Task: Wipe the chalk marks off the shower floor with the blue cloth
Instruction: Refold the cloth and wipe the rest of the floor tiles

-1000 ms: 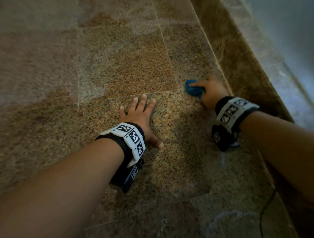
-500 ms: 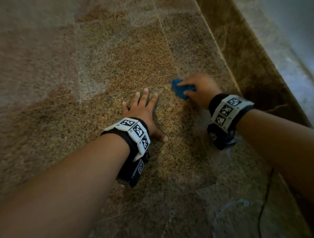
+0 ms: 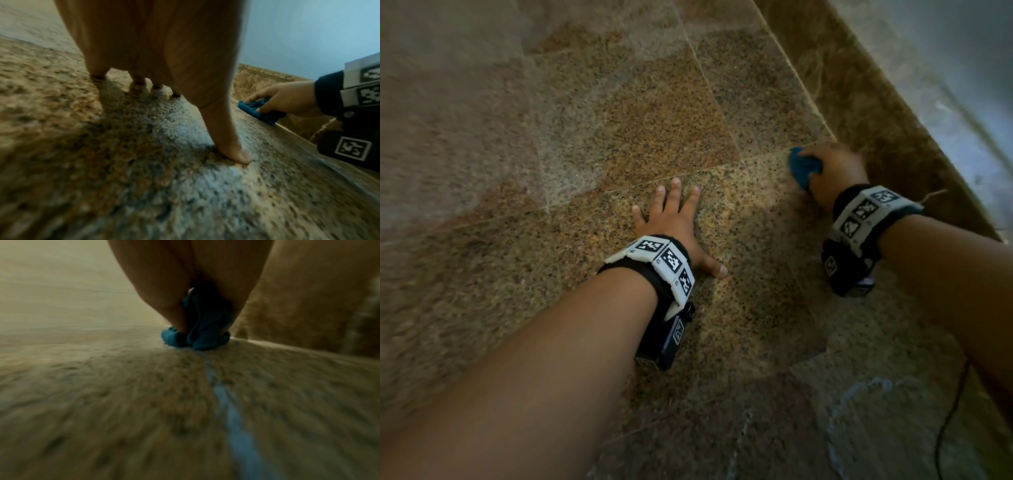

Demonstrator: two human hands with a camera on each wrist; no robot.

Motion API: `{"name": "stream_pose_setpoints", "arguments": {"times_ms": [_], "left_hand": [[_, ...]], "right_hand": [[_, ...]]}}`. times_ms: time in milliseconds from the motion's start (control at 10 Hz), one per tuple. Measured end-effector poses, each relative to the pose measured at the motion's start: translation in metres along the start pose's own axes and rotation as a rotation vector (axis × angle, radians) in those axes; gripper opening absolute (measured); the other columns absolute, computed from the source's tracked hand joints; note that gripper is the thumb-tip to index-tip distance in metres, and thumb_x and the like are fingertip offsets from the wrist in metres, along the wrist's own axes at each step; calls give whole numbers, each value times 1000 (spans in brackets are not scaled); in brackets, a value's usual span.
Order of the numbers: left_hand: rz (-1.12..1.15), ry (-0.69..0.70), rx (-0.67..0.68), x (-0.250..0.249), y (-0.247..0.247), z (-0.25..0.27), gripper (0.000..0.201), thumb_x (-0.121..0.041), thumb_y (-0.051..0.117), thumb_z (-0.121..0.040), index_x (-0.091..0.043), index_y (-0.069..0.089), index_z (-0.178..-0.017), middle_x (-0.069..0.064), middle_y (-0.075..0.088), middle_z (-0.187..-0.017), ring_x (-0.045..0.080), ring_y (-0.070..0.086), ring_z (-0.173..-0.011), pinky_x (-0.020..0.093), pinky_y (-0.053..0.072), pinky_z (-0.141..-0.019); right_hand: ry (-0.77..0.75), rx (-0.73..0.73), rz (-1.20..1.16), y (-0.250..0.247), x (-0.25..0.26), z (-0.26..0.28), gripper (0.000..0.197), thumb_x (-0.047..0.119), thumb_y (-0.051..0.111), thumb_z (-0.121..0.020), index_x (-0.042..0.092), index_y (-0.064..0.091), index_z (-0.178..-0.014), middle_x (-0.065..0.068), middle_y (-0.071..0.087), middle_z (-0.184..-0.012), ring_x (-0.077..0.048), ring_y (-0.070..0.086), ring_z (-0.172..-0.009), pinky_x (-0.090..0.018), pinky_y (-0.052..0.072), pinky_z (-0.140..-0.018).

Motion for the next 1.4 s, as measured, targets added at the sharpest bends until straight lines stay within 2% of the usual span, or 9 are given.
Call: {"name": "stream_pose_setpoints", "arguments": {"times_ms": [100,300,500,600,700,900,1200,1300,1400], "left_hand": [[7,-2,2,0,0,-2,139,-70,78,-55,-35,-16,-151,-5,-29,-157,24,-21,-146,58,-7,-116],[4,1,-12,2,2,-1,140,-72,77,-53,-35,-15,-151,-6,-28,-157,23,-21,-146,58,-7,-116],[11,1,-14,1,2,-2,140,-72,77,-52,-35,-14,-151,-6,-28,-157,22,-21,-146,57,-7,-116],[14,-5,-15,2,3,-4,141,-73,77,-51,-36,-15,-151,-6,-29,-157,22,-21,-146,57,-8,-116],[3,-1,-16,4,5,-5,142,-75,76,-49,-37,-15,-151,-6,-28,-157,22,-21,-146,57,-9,-116],[1,-10,-13,2,2,-4,141,-74,77,-50,-37,-15,-151,-6,-29,-157,22,-21,-146,56,-9,-115],[-12,-22,0,0,1,-2,142,-71,79,-52,-35,-15,-151,-5,-30,-157,24,-22,-146,58,-6,-116],[-27,-12,13,0,1,-1,142,-71,79,-52,-34,-15,-152,-4,-29,-157,25,-22,-146,59,-5,-116],[-22,-8,33,-1,-2,0,142,-70,79,-53,-32,-15,-152,-2,-29,-157,26,-22,-146,59,-6,-116]], "right_hand": [[75,-40,104,3,-1,11,51,1,47,-89,23,47,-135,-11,39,-140,-40,38,-123,-42,35,-104],[-266,9,24,14,1,40,42,3,58,-86,17,59,-126,-10,52,-127,-29,48,-117,-30,32,-102],[-5,-29,17,-4,-5,17,37,14,58,-90,20,59,-127,-11,50,-135,-31,46,-121,-32,35,-102],[-126,-5,-85,8,14,47,31,36,62,-88,22,66,-116,-3,57,-118,-24,52,-108,-33,40,-96],[-269,59,-36,17,15,59,30,25,67,-85,23,67,-114,-3,58,-115,-26,53,-106,-29,38,-96],[57,-57,-14,-9,-16,24,32,9,56,-91,19,64,-120,-10,53,-134,-30,48,-121,-31,35,-103],[-189,0,-34,16,3,82,31,10,62,-86,21,67,-115,-5,59,-119,-28,53,-108,-30,37,-95],[-91,-3,-30,3,-6,68,34,8,61,-88,22,65,-118,-8,57,-126,-28,51,-116,-32,35,-100],[159,-35,-45,-6,-8,57,36,7,54,-91,23,62,-123,-8,49,-138,-31,46,-125,-33,34,-106]]}}
Point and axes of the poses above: each hand's wrist, its own z-axis away from the middle knuckle, its own y-axis out of the palm, x = y × z, the point moved 1 cm from there along -z, towards the middle knuckle
